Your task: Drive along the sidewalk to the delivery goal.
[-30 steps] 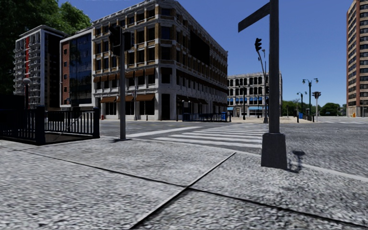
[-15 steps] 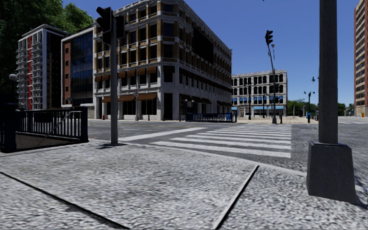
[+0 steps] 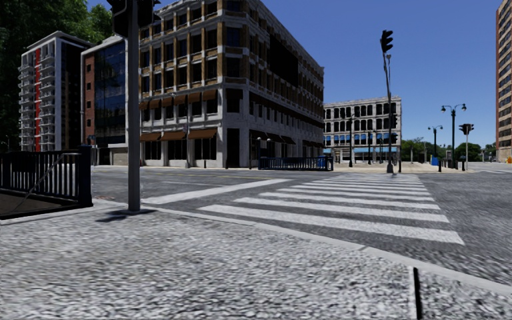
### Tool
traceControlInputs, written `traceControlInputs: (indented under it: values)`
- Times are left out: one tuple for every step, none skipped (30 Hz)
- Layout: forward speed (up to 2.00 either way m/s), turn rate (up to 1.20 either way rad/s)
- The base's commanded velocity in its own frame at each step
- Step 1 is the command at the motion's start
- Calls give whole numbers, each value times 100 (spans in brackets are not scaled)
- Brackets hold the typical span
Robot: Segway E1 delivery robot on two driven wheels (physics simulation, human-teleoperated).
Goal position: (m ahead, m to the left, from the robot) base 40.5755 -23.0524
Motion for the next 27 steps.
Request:
traceControlInputs:
  values:
    - [200,-9]
    - [200,-9]
    - [200,-16]
    - [200,-21]
    - [200,-25]
    - [200,-25]
    - [200,-32]
    - [200,-38]
    - [200,-38]
    - [200,-40]
    - [200,-45]
    - [200,-49]
    - [200,-49]
    - [200,-53]
    - [200,-55]
    - [200,-55]
    - [200,-55]
    - [200,-55]
    - [200,-55]
    - [200,-55]
    - [200,-55]
    - [200,-55]
    - [200,-55]
    - [200,-55]
    - [200,-54]
    - [200,-53]
    - [200,-53]
